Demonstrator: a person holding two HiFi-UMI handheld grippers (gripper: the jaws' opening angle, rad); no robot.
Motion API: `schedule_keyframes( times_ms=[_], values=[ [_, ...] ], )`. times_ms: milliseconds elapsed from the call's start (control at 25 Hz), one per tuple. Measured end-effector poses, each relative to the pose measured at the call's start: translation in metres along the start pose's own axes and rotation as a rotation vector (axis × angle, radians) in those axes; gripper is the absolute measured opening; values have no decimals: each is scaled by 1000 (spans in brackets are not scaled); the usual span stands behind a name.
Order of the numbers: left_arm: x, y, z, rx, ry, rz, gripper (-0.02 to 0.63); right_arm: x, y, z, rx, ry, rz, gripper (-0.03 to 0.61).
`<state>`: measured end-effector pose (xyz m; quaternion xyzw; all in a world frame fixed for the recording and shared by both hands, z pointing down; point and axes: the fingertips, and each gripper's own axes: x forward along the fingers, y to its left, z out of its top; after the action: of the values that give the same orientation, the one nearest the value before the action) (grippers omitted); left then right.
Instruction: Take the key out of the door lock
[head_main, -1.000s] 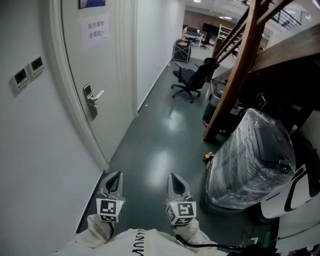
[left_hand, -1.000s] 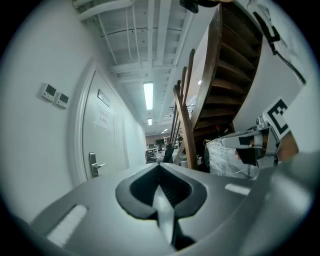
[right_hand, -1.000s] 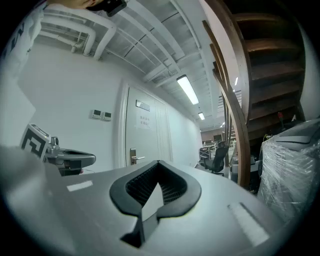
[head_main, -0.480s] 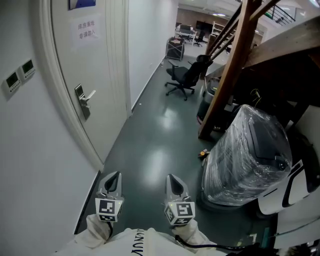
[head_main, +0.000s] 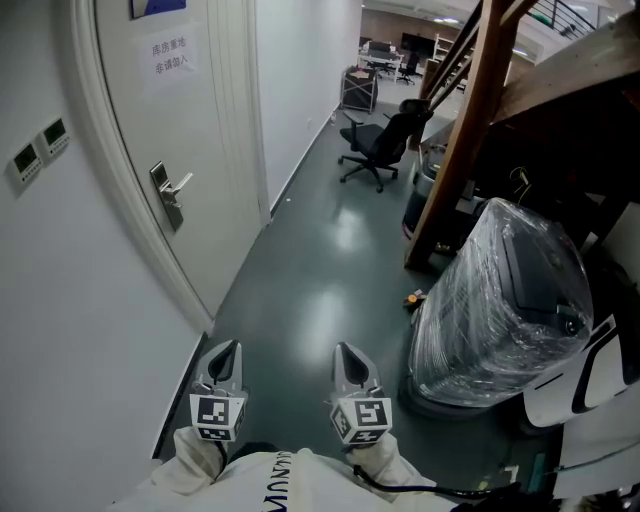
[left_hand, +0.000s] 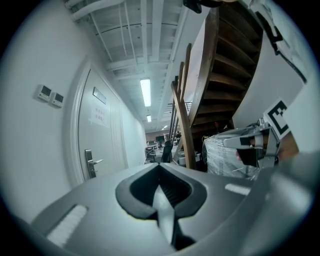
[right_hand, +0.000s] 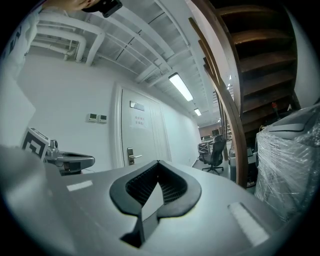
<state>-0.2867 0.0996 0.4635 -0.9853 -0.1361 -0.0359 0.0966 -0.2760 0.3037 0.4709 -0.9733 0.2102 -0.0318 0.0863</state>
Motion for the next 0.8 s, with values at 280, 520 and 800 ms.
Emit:
schedule_keyframes(
  times_ms=[280,520,800],
  values=[
    [1,-7,0,9,10,4,0,-14,-11,5,11,-18,-11,2],
    [20,-17,2,12,0,-28,0,-15,-26,3,18,-19,-43,2],
    [54,-12,-5,3,7,-53,0,7,-43,-3,16,-2,-76,2]
  ],
)
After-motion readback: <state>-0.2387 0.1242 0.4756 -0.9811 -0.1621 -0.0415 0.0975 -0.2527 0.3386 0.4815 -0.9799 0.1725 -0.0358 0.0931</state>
